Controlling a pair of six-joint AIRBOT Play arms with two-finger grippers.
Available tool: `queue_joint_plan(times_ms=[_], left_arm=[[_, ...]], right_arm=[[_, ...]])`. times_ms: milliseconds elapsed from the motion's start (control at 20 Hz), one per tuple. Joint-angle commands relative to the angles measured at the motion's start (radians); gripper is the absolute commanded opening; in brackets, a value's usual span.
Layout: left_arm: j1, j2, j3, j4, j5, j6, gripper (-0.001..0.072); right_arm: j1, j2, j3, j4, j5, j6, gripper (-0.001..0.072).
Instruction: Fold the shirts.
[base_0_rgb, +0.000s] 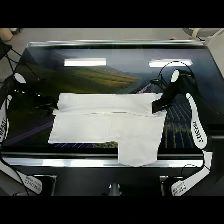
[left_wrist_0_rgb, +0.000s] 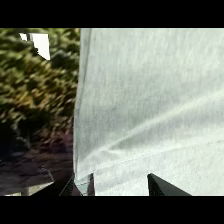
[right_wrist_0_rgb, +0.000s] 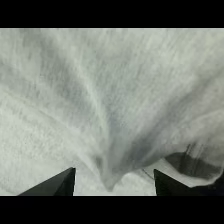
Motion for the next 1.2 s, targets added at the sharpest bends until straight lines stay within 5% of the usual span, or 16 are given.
queue_joint_plan(times_ms=[0, 200, 550, 900, 1150], left_arm=[[0.026, 0.047, 0.0, 0.001, -0.023, -0.038, 0.0556], [0.093, 0.174, -0.027, 0.0, -0.057, -0.037, 0.0553], [0.17, 0.491, -0.711, -0.001, 0.127, 0.046, 0.0532], [0.197, 0.51, -0.867, -0.066, 0.248, 0.087, 0.0526], [0.197, 0.495, -0.927, -0.091, 0.285, 0.091, 0.0429]], right_arm=[[-0.052, 0.092, -0.005, -0.056, 0.0, -0.027, 0.051], [-0.237, 0.226, -0.042, -0.045, 0.156, -0.047, 0.049], [-0.29, 0.524, -0.637, 0.109, -0.048, -0.182, 0.0485], [-0.29, 0.53, -0.648, 0.15, -0.1, -0.184, 0.0484], [-0.29, 0.53, -0.648, 0.146, -0.097, -0.184, 0.0485]])
